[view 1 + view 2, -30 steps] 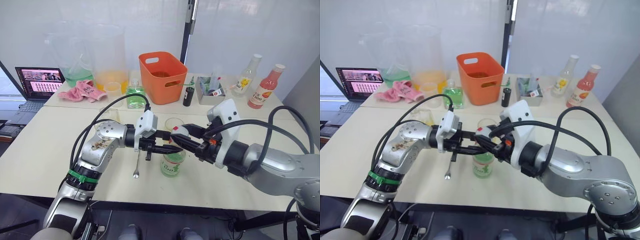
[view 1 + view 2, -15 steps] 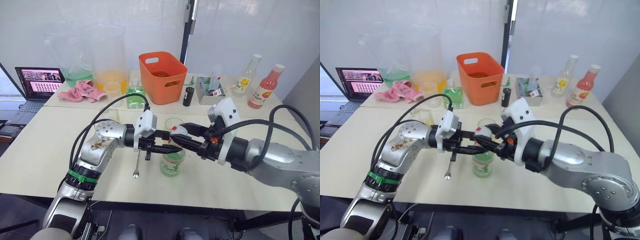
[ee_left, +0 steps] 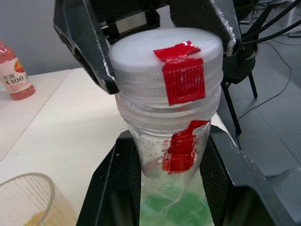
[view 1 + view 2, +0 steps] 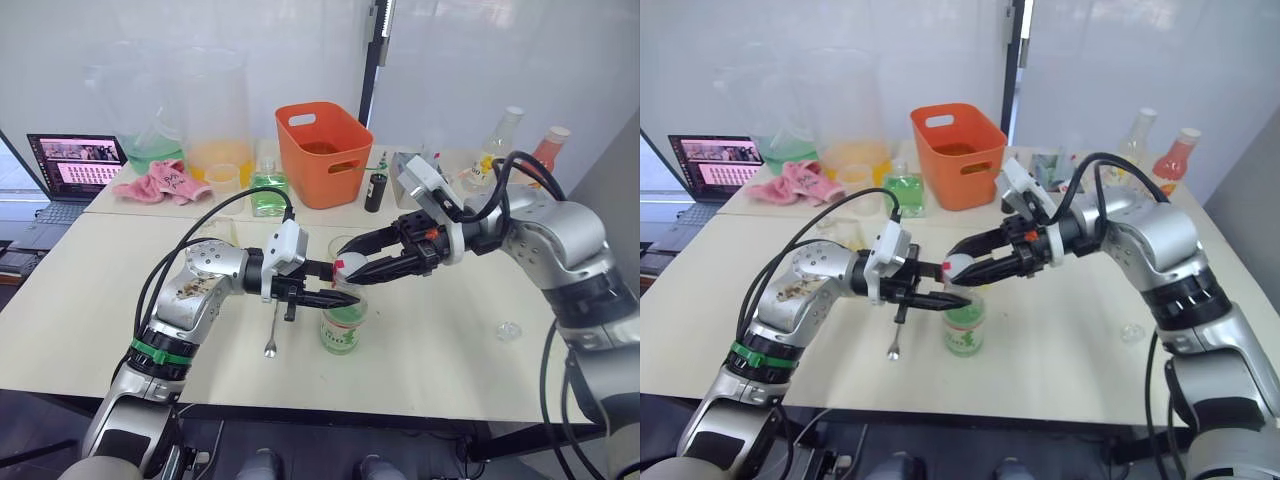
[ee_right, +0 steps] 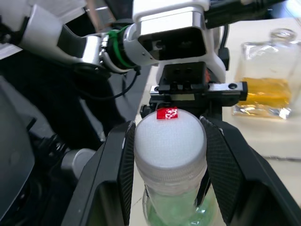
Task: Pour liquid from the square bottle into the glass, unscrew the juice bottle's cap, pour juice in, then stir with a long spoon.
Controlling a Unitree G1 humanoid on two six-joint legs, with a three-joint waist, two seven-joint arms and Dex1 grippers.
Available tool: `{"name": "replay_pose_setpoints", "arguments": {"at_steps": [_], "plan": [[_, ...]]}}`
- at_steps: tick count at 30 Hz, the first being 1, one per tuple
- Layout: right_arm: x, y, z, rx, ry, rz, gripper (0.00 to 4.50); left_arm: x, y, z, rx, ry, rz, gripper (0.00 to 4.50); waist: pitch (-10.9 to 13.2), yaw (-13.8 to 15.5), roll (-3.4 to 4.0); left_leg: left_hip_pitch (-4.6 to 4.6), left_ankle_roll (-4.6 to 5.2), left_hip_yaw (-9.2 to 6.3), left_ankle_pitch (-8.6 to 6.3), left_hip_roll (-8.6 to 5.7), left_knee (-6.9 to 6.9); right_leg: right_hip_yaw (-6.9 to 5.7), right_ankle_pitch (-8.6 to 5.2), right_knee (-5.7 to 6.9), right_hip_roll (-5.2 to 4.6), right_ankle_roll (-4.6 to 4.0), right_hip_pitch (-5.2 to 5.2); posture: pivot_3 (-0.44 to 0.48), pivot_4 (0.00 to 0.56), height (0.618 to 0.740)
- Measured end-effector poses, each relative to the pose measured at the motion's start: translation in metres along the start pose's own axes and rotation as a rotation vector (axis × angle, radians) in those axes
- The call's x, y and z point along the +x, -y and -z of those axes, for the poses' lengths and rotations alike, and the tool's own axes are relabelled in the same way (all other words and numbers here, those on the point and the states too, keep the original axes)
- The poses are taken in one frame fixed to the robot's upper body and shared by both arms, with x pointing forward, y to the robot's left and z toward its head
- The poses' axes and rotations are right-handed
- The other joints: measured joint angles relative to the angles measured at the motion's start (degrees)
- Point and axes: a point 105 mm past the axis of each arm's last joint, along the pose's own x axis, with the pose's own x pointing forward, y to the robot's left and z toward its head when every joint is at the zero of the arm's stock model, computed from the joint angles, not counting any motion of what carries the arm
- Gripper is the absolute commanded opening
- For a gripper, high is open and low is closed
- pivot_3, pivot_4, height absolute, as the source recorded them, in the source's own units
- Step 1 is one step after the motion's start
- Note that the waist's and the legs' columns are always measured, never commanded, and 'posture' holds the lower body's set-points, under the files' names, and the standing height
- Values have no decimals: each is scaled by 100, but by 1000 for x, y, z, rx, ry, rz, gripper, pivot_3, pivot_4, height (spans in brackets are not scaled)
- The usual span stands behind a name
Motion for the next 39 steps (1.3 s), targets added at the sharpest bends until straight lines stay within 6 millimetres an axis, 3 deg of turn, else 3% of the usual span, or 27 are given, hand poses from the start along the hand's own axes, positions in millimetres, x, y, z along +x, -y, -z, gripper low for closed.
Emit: {"name": "replay_pose_setpoints", "arguments": {"at_steps": [24, 39], "plan": [[1, 4, -2, -3, -1, -54, 1646, -2, 2, 0, 5, 5, -33, 1310, 0, -8, 1, 7, -1, 2, 0, -1, 2, 0, 0, 29, 0, 0, -4, 0, 150, 739], [-3, -1, -15, -34, 1, -29, 1646, 0, 3, -8, 41, 24, -30, 1310, 1, -8, 2, 6, -2, 2, 0, -2, 2, 0, 0, 30, -1, 0, -6, 0, 150, 739]]}}
